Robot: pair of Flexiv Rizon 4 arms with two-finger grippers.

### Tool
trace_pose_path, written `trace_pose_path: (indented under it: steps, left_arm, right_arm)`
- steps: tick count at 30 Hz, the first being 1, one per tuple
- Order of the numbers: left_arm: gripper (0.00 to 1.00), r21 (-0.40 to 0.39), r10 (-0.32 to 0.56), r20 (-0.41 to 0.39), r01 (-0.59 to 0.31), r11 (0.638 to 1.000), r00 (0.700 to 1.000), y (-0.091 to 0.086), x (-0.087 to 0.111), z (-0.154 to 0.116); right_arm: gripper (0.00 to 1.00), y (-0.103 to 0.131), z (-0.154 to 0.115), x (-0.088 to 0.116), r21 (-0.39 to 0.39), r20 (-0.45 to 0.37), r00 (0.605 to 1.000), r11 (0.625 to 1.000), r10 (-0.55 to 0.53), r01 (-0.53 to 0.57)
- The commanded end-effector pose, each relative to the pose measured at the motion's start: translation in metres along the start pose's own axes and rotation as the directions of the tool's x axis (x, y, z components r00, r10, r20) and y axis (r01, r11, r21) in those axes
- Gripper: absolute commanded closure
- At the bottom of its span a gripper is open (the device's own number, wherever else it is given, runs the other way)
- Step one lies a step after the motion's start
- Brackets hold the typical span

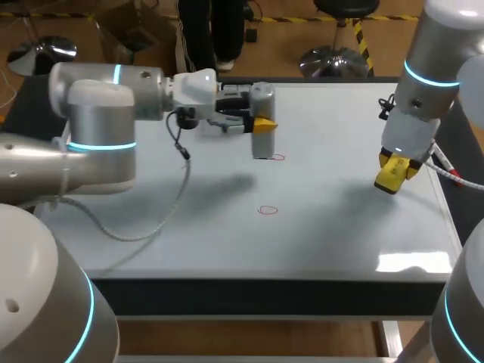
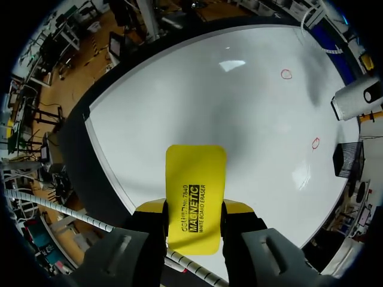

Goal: Pick up the inspection probe, press it on each red-marked spot on the whiteboard one by one, put down the probe, pick up the eraser, and wipe off all the red marks.

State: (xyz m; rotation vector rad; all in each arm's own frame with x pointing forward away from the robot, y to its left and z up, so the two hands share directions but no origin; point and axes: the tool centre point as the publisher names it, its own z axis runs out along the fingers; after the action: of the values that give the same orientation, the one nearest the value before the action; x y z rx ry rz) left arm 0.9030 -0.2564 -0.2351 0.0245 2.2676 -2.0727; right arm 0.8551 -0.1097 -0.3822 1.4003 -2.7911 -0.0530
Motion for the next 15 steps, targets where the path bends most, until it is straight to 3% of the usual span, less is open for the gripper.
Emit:
trace_pose_path:
  steps: [1,15]
  left_arm:
    - [1.00,0.013,-0.002,-0.027,0.002,1.000,1.000,0.012,-0.016,0.038]
    - [1.00,0.002,0.004,-0.024,-0.004,1.000,1.000,0.037,-0.035,0.048]
  right_arm:
    - [1.00,-0.001,0.000,0.000,0.002,-0.002,1.000,1.000,-0.001,0.001]
    - [1.00,-0.001,0.000,0.000,0.002,-0.002,1.000,1.000,-0.001,0.001]
